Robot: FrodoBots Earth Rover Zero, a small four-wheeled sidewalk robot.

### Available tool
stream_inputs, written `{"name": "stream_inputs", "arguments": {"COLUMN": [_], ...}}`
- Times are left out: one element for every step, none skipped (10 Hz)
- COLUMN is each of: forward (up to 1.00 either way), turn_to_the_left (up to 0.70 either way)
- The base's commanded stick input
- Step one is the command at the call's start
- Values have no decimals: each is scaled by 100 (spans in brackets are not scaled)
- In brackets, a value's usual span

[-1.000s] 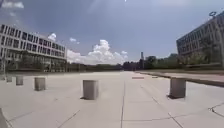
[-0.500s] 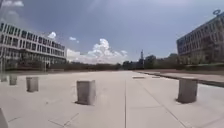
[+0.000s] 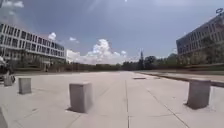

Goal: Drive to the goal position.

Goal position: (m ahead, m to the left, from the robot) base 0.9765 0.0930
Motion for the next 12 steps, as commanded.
{"name": "stream_inputs", "arguments": {"forward": [70, 70, 70, 70, 70, 70, 70, 70, 70, 70, 70, 48], "turn_to_the_left": [0, 0, 0, 0, 0, 0, 0, 0, 0, 0, 0, 0]}}
